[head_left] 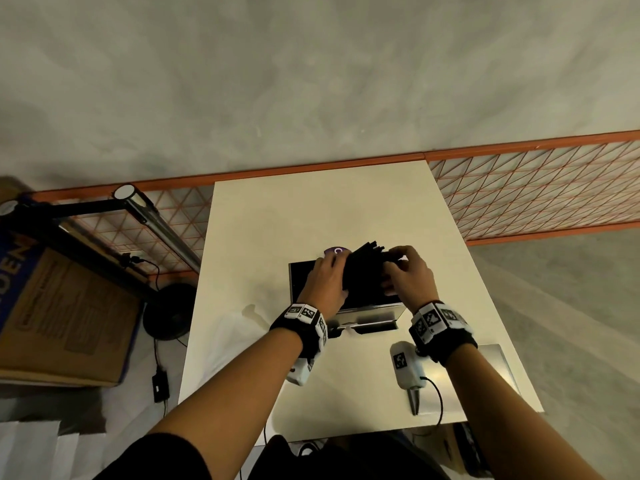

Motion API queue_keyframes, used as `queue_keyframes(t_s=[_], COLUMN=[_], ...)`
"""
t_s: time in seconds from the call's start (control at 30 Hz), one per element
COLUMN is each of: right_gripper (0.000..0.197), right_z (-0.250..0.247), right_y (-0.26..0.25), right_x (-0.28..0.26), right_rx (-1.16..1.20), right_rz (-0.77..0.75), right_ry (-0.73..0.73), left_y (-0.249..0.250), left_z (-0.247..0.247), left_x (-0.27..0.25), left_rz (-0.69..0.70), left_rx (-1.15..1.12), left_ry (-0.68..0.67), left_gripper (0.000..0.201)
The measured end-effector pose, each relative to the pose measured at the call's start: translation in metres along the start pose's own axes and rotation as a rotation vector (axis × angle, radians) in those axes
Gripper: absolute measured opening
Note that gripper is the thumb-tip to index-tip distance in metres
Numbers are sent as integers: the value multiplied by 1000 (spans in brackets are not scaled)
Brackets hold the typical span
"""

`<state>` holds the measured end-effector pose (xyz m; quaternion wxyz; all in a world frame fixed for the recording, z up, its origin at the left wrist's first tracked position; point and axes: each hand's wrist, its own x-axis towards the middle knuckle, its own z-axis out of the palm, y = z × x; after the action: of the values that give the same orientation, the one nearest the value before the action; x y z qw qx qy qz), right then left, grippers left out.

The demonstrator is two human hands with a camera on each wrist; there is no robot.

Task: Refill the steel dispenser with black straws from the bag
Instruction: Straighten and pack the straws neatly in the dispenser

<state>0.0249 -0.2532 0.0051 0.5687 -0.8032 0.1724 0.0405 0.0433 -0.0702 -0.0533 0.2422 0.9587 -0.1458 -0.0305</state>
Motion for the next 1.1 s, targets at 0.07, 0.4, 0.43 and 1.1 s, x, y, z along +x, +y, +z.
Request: queue_keyframes(t_s=[0.07,0.4,0.43,1.1], right_gripper=[26,13,12,19], right_z=[-6,-4,-2,39], right_y=[7,31,31,30], right_x=[-6,-28,-30,-24], right_rx=[-147,-590,-617,-964], right_rz=[-84,-138,-138,-348], right_ry=[83,35,14,-270], left_y=[-4,-27,-28,-30], left_z=[4,17,17,19], left_x=[-3,-12,-12,-12], left_rz=[-16,-41,-48,-69], left_rx=[-33,-137,-134,-198], left_ry=[-20,-25,-18,-73], left_gripper=[77,70,69,76])
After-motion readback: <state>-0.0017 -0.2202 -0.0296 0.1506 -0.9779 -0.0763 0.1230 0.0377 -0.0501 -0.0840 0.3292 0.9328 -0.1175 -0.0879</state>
